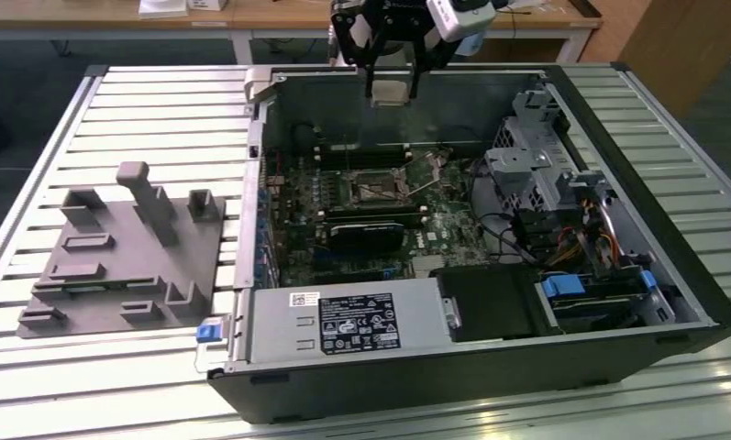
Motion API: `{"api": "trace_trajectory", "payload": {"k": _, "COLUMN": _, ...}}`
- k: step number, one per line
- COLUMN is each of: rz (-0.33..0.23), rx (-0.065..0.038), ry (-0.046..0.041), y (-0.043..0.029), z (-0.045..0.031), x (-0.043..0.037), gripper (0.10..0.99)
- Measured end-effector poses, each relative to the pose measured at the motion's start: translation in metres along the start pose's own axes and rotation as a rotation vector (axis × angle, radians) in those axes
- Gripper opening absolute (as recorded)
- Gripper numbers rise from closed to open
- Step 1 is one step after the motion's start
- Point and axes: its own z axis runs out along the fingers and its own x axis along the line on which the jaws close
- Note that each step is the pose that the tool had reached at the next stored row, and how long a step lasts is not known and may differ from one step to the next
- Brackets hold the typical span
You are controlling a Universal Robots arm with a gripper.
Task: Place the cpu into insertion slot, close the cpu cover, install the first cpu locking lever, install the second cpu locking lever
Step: 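Place the cpu into insertion slot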
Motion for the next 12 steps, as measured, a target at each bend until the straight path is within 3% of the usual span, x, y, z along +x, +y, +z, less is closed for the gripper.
{"api": "trace_trajectory", "payload": {"k": 12, "rz": 0.057, "rx": -0.001, "ry": -0.0051, "y": 0.0, "z": 0.0001, "x": 0.0, "gripper": 0.541}}
